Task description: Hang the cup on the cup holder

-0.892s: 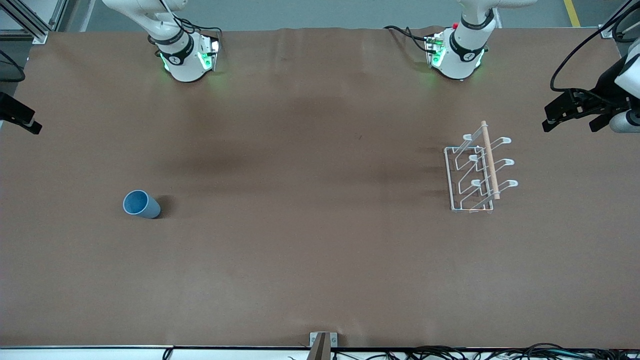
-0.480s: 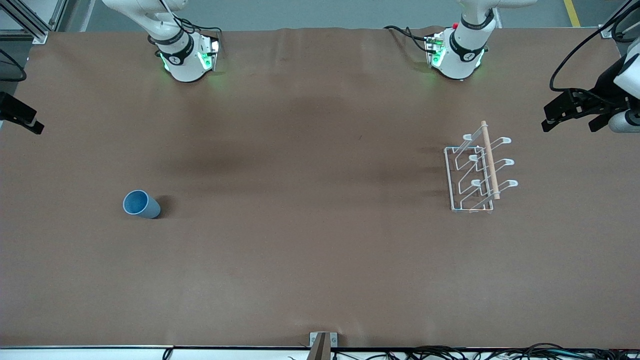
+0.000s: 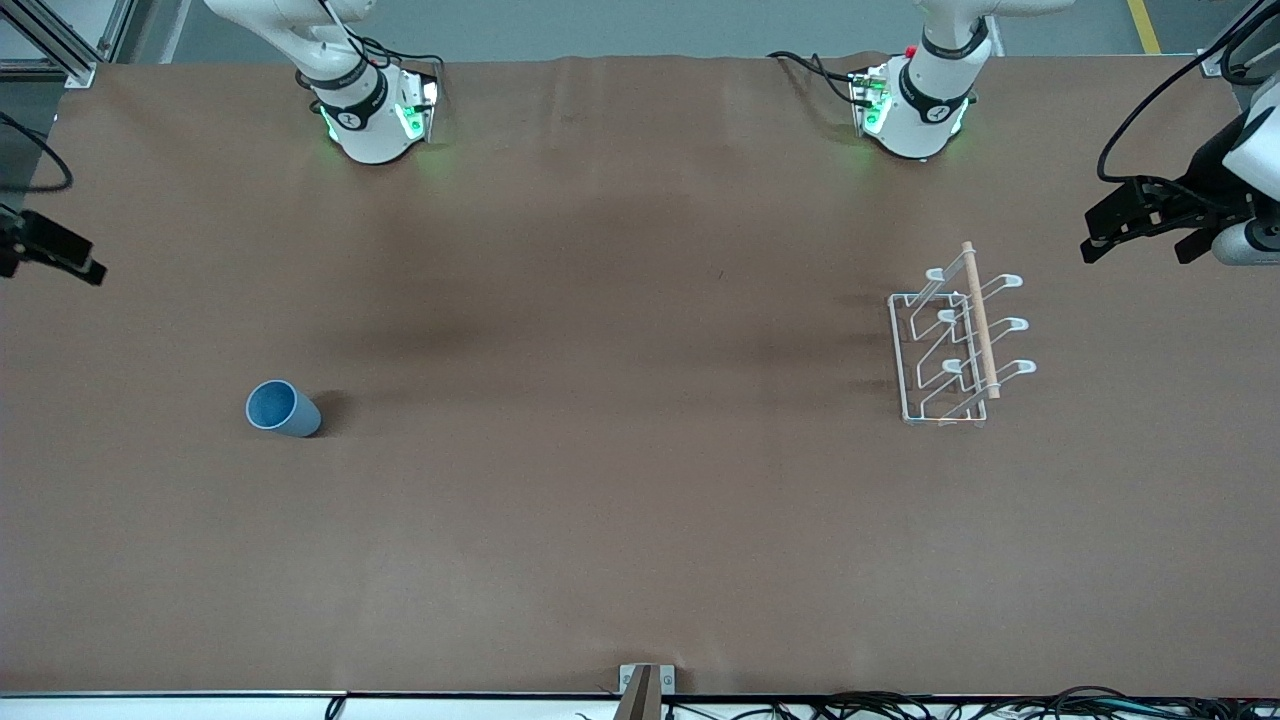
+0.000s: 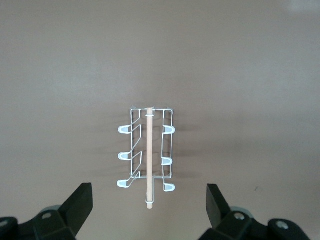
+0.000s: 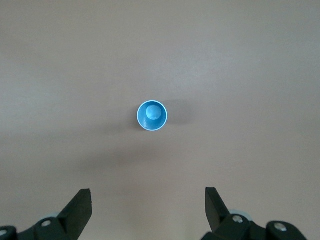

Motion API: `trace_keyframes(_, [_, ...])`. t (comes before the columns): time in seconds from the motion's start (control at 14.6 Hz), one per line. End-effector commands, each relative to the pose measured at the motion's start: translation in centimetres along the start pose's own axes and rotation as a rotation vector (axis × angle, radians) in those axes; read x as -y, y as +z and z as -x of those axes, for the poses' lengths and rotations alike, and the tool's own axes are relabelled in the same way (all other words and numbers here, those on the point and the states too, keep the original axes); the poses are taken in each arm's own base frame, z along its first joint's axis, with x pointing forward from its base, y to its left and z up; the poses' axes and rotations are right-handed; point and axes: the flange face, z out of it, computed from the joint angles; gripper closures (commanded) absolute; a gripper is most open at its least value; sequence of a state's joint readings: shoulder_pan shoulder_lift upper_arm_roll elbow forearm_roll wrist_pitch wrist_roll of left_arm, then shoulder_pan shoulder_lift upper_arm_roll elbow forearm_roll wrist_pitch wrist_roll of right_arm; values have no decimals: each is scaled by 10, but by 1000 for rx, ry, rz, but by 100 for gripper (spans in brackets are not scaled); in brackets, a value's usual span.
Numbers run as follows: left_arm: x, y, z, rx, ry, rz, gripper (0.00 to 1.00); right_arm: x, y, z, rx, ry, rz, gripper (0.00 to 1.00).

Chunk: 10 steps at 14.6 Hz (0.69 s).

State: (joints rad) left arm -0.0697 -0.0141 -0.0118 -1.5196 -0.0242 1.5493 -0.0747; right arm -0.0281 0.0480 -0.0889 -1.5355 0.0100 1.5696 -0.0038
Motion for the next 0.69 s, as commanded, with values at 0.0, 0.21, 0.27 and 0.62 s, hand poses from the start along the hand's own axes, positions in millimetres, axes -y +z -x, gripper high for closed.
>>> trace_keyframes(0.0, [0,-2,1,7,4,4,0,0,66,-27,24,-15,7,0])
trace_keyframes(0.21, [3,-2,1,7,13,4,0,-16,147,-44,14,-75,14,0])
trace_keyframes(0.27, [3,0,1,10,13,4,0,-18,169,-49,3,-77,17,0])
trace_keyframes(0.62, [4,4,-3,10,10,4,0,-32,282,-50,-1,-147,28,0])
